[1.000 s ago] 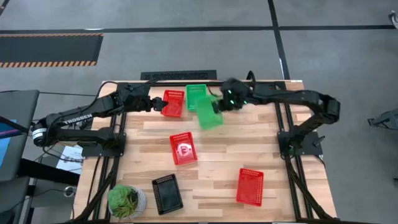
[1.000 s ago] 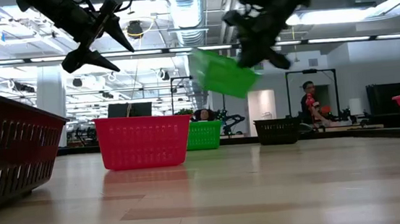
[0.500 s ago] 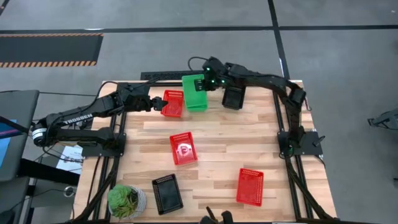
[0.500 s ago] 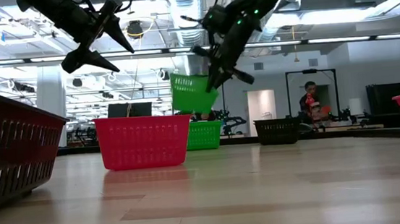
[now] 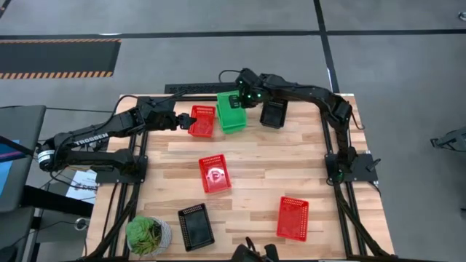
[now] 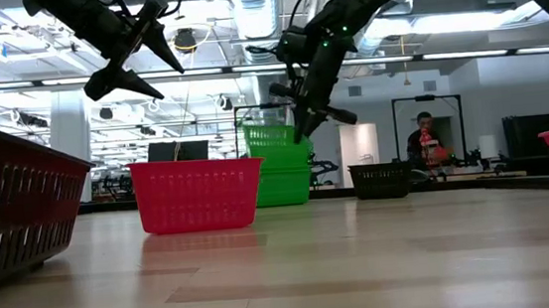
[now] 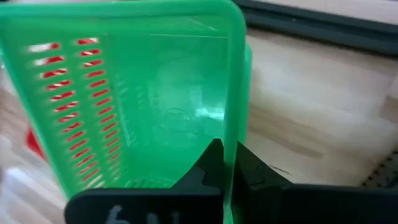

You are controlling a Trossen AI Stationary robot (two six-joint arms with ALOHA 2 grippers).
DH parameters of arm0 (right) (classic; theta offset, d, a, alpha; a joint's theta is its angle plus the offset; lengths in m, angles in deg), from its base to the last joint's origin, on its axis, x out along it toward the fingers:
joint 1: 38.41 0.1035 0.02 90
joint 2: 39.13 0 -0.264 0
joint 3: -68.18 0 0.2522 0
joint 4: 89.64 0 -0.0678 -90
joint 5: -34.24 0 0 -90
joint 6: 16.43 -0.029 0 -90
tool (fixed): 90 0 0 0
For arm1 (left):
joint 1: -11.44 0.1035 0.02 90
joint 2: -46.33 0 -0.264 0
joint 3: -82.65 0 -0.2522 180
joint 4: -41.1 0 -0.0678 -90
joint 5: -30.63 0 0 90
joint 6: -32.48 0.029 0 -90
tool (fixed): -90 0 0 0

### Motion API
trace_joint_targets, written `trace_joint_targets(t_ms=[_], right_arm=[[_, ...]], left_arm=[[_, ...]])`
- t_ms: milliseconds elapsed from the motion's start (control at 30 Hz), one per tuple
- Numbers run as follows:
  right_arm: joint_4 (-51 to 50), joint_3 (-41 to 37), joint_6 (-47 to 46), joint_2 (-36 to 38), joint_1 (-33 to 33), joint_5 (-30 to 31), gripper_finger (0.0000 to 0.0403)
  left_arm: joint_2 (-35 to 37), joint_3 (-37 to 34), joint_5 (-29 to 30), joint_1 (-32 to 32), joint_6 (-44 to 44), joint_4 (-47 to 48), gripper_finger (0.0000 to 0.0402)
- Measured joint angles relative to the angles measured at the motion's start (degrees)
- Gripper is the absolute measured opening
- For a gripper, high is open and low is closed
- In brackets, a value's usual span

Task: Stack baskets by color
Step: Stack the bottom green bin on top of the top green bins, then stack the bottom red bin on top of the top red bin

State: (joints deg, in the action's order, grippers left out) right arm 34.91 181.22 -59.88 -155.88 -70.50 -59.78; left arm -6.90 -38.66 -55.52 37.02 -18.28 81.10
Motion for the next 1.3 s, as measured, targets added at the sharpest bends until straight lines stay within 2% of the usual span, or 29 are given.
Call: trace_joint_targets(t_ms=[367,800,933,1133,1300], right_arm=[[-3.9,-0.1,6.3,-0.8,-0.2,-1.2,0.0022],[-4.8,0.0,9.5,-0.7,-0.2,-2.3,0.0071],[-4.8,0.0,10.7,-0.7,-0.7,-2.8,0.01],[-5.0,0.0,11.6,-0.3,-2.4,-5.2,0.0167],[-6.5,0.0,14.4,4.4,-2.7,-5.2,0.0205]], left_arm=[[0.0,0.0,0.1,0.0,0.0,0.0,0.0256],[0.0,0.0,0.1,0.0,0.0,0.0,0.0256],[0.0,0.0,0.0,0.0,-0.5,0.0,0.0256],[0.0,0.0,0.0,0.0,-0.5,0.0,0.0256],[0.0,0.0,-0.6,0.0,-0.5,0.0,0.0256]])
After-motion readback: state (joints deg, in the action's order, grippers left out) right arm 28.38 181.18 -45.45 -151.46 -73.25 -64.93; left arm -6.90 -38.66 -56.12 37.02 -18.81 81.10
